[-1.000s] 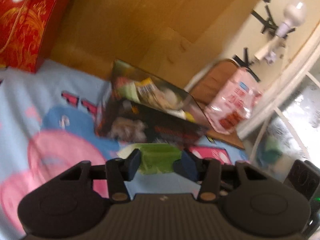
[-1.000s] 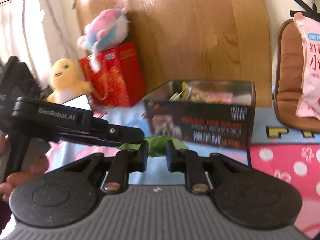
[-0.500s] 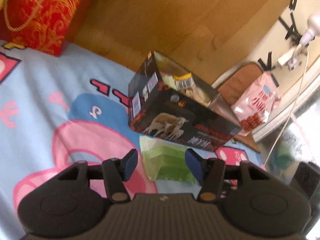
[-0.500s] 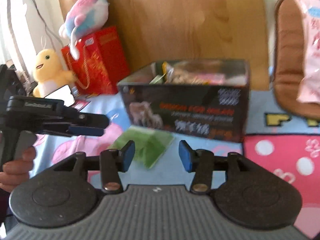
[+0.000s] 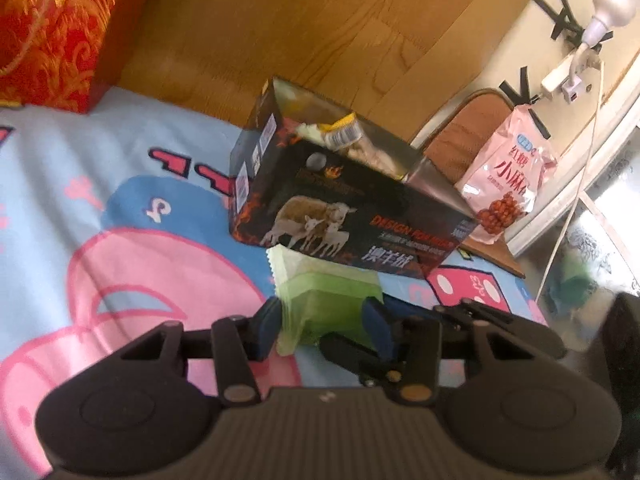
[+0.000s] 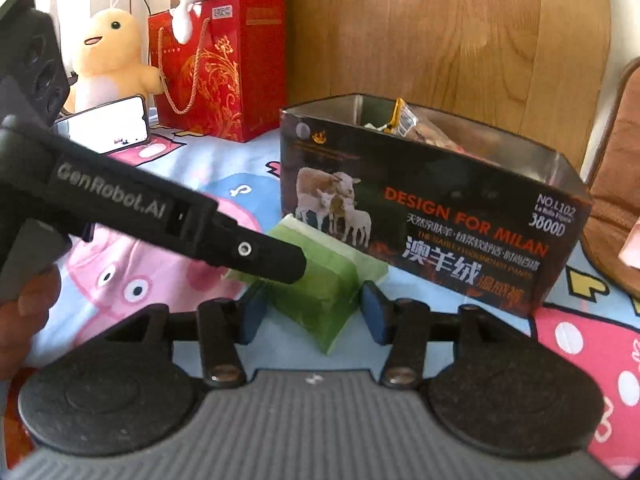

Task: Organize snacks
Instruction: 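Carry the light green pack into the tin box and release it, then grasp the red spicy snack pack with the left tool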

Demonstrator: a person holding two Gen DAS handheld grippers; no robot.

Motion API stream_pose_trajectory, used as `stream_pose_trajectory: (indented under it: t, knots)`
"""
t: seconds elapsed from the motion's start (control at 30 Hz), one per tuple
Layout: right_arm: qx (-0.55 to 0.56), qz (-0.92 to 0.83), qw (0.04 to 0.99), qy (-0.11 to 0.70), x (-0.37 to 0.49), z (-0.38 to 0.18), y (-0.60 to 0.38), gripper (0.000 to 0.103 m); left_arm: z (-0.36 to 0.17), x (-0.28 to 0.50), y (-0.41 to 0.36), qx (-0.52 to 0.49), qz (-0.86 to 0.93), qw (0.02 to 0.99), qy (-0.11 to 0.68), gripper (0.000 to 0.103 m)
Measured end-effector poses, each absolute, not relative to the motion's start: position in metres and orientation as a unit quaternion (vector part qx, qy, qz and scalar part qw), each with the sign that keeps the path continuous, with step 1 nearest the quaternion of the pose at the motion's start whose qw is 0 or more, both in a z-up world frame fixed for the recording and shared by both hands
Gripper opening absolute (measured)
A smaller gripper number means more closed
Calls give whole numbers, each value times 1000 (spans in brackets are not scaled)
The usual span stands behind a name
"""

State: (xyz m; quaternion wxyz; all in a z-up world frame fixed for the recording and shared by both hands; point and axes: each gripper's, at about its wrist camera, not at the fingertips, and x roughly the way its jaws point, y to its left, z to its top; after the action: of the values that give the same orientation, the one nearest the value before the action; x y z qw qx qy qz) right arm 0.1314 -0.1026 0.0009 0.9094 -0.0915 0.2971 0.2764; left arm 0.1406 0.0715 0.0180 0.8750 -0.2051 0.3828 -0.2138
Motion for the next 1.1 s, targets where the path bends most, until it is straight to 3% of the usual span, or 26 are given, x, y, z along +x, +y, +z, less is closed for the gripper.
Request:
stream_pose_trajectory:
  t: [0.23, 0.3, 0.37, 0.43, 0.47, 0.5, 0.53, 0.57, 0.67, 0.73, 0.9, 1.1]
  knots:
    - [-93, 254, 943, 195, 100, 46, -111, 48, 88, 149, 63, -188, -264, 894, 310, 45]
    - [-101, 235, 954, 159, 104, 63, -118, 48, 103, 166, 50, -178, -272, 898, 296, 49]
    - [-114, 216, 959, 140, 116, 75, -123, 50, 106, 193, 32, -178, -273, 898, 294, 60]
    - [-118, 203, 962, 137, 139, 80, -129, 67, 94, 217, 15, -149, -259, 903, 309, 58]
    - [-127, 204, 960, 141, 150, 77, -131, 81, 85, 224, 12, -137, -230, 904, 334, 49]
    - [-145, 195, 960, 142, 162, 69, -133, 73, 79, 222, 20, -146, -223, 898, 350, 45]
    - [-153, 171, 960, 158, 169, 62, -137, 54, 77, 212, 34, -167, -244, 891, 344, 42]
    - [-147, 163, 959, 179, 171, 59, -143, 47, 79, 193, 52, -182, -263, 892, 319, 46]
    - [-58, 221, 959, 168, 124, 60, -177, 49, 86, 114, 95, -179, -264, 910, 264, 61]
    - [1, 277, 946, 166, 80, 51, -193, 57, 76, 71, 112, -175, -231, 918, 271, 61]
    - [139, 332, 906, 225, 44, 15, -200, 57, 47, -5, 111, -170, -178, 920, 306, 61]
    - [141, 337, 903, 225, 21, 20, -192, 57, 34, -42, 96, -177, -193, 908, 328, 61]
